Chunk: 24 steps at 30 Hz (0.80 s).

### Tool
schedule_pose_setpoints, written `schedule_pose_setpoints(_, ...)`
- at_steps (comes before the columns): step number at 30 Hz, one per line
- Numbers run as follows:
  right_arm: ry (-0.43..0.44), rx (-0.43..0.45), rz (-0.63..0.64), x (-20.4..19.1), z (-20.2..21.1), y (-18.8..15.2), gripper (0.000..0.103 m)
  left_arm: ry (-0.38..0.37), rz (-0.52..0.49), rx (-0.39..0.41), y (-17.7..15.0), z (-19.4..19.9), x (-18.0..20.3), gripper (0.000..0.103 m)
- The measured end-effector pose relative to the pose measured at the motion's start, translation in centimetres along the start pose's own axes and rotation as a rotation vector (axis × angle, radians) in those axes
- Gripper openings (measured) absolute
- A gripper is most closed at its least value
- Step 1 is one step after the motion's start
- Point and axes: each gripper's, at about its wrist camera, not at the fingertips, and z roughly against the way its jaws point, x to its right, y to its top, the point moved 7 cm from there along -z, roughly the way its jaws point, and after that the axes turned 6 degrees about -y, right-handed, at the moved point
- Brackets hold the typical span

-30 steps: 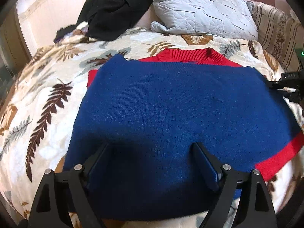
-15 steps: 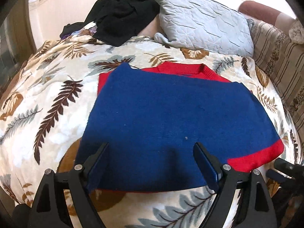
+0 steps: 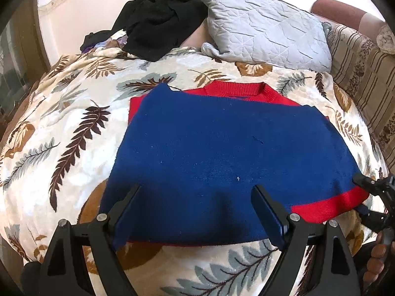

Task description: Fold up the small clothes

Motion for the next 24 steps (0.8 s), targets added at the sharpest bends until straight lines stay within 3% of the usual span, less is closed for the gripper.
schedule_pose_setpoints(1,-0.021,0.001,0.014,0.2,-0.2,0.3,0.045,0.002,0.0,-0.003,0.0,-0.2,0.0,0.088)
schedule_pose_setpoints(2,-0.055,-0.005,0.034,0.5,-0.4,0.4,0.013,0.002,0.0,-0.006,0.0,-0.3,0.0,0.088)
schedule_pose_setpoints(4,-0.095,-0.016,0.066,0.4,-0.7,0.4,0.01,-0.002,0.0,-0.011,0.0,-0.6,0.0,0.088)
schedule_pose_setpoints(7,-0.152,0.042,0.153,-1.0,0.9,0.2,0.01,0.0,0.004,0.025,0.8,-0.4,0.0,0.088)
schedule_pose_setpoints(10,-0.195,-0.016,0.141,0.8,-0.1,-0.2,0.021,-0.011,0.0,0.02,1.2,-1.4,0.4,0.088)
schedule_pose_setpoints(12,-0.119,-0.038,0.092,1.7,0.7,-0.2,0.03,-0.008,-0.033,-0.054,0.6,-3.8,0.7,0.088)
schedule_pose_setpoints(13,-0.126,-0.032,0.1,1.9,1.4,-0.1,0.044,0.018,-0.047,-0.093,0.1,-5.0,0.5,0.088)
schedule_pose_setpoints(14,-0.134,-0.012,0.111,1.9,2.5,0.4,0.068,0.028,-0.052,-0.097,-0.4,-5.8,0.2,0.09)
schedule_pose_setpoints(15,-0.134,0.015,0.117,1.8,3.3,0.8,0.074,0.03,-0.056,-0.07,-0.4,-5.6,0.3,0.09)
schedule_pose_setpoints(17,-0.126,0.063,0.166,0.8,4.5,2.9,0.074,0.042,-0.07,-0.056,-0.5,-5.7,0.5,0.091)
schedule_pose_setpoints(19,-0.094,0.048,0.211,-0.7,3.4,5.5,0.074,0.04,-0.069,-0.054,-0.5,-5.8,0.5,0.093)
schedule_pose_setpoints(21,-0.085,0.007,0.253,-1.9,0.8,8.0,0.074,0.038,-0.07,-0.057,-0.5,-5.8,0.4,0.093)
schedule_pose_setpoints(24,-0.147,-0.031,0.284,-2.8,-4.5,12.7,0.074,0.033,-0.076,-0.058,-0.5,-5.8,0.4,0.093)
